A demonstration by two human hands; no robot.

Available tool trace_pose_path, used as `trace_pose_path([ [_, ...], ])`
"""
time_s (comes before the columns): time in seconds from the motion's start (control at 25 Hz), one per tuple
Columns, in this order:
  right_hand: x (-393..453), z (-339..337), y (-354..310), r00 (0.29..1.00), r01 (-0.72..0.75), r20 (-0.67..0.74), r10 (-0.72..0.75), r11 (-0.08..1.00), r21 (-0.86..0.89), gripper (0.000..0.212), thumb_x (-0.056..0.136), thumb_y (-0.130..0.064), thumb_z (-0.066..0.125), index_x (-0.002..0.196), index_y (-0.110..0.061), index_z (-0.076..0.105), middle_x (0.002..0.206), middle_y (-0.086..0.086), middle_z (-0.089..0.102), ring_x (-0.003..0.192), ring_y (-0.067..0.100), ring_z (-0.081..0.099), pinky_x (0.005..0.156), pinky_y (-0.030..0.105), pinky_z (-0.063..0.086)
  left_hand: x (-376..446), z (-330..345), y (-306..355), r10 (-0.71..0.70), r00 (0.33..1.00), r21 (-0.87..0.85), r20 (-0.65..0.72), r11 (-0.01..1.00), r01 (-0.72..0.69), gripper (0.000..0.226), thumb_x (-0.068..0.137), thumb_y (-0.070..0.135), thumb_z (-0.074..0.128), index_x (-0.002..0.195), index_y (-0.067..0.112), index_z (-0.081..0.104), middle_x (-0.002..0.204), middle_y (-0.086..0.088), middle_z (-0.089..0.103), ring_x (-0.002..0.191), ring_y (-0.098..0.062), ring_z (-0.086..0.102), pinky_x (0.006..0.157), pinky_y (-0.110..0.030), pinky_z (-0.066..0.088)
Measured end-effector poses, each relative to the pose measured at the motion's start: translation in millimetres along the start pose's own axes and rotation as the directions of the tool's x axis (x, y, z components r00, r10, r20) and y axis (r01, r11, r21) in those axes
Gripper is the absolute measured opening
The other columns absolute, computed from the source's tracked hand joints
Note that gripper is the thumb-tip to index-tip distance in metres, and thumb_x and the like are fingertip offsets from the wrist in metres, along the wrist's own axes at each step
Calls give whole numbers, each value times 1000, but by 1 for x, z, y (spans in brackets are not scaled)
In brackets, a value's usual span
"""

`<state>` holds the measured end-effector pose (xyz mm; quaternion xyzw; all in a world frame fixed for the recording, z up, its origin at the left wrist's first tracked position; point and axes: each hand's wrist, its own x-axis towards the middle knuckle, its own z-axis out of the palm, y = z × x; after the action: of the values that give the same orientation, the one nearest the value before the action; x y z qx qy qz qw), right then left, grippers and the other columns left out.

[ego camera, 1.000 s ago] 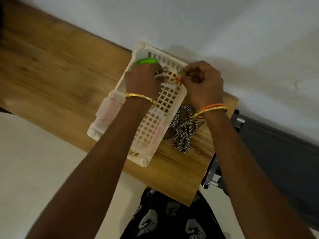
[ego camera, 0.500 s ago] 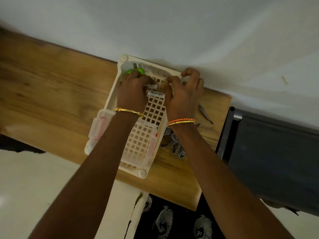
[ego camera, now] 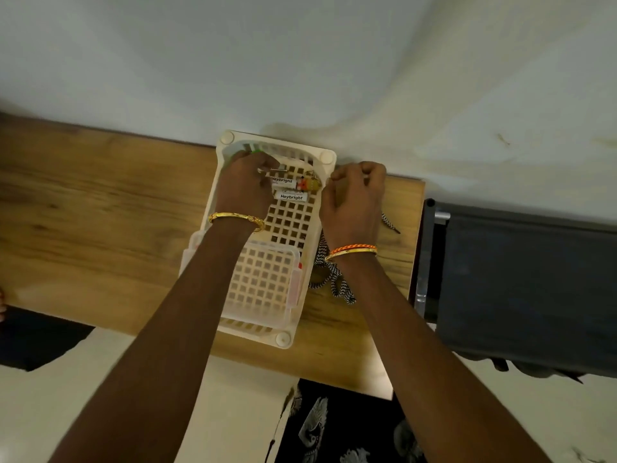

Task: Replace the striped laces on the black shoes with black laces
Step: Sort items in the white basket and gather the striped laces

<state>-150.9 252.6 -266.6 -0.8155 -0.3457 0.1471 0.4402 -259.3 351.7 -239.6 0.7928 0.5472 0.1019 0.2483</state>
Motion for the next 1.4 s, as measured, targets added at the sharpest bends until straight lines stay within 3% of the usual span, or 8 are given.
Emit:
trace_pose_path([
  [0.16,-10,-23,8,997,-20,-70,23,999,34,7,84,-5,58,90,-1,60,96,15,54,85,27,54,70,36,49,-13,0,12,-24,1000,18,-20,1000,24,20,87,5,56,104,5,67,110,-14,63,94,-30,62,88,-37,49],
  [0.36,-29,-83,27,976,-88,-201,85,996,-5,10,88,-8,55,84,0,60,80,13,60,76,28,53,67,43,45,-81,24,79,241,963,-57,-121,967,-249,18,94,12,52,85,-2,60,75,-16,56,67,-25,49,60,-30,32],
  [0.48,-58,-126,50,947,-159,-290,136,986,-58,15,90,-11,53,80,-2,59,76,13,58,74,31,52,65,42,43,-129,44,117,368,930,-141,-27,919,-368,20,96,17,47,87,2,58,69,-7,51,62,-23,48,57,-30,30],
  [0.6,-105,-183,99,868,-320,-433,243,941,-113,18,92,-15,51,79,-4,58,76,11,58,73,29,52,65,42,43,-170,86,153,529,833,-162,163,847,-506,17,94,14,50,99,1,60,89,-13,63,81,-28,57,73,-36,43],
  [0.76,-190,-258,175,671,-546,-637,380,835,-76,17,91,-12,51,79,-3,58,76,13,58,72,31,51,65,41,42,-231,158,196,687,568,-117,453,677,-726,19,92,15,50,99,1,61,94,-17,61,86,-35,57,74,-43,46],
  [0.88,-248,-302,219,506,-667,-742,439,745,-14,13,87,-8,53,79,-2,61,77,13,60,72,32,52,65,39,41,-282,209,228,703,359,-106,614,524,-845,19,93,17,53,105,4,61,102,-16,59,92,-34,55,74,-43,43],
  [1.04,-317,-367,271,264,-773,-821,506,620,134,10,86,-7,54,80,-3,61,77,11,60,72,29,51,67,37,41,-359,274,278,646,72,-155,760,288,-945,30,98,28,40,117,10,54,117,-9,52,104,-26,51,83,-38,41],
  [1.4,-411,-491,380,-162,-832,-788,594,347,433,3,83,-3,60,85,-4,62,82,9,62,81,30,54,72,38,39,-501,400,390,509,-164,-242,845,90,-966,32,97,30,37,123,16,50,124,-4,46,111,-21,47,85,-31,40],
])
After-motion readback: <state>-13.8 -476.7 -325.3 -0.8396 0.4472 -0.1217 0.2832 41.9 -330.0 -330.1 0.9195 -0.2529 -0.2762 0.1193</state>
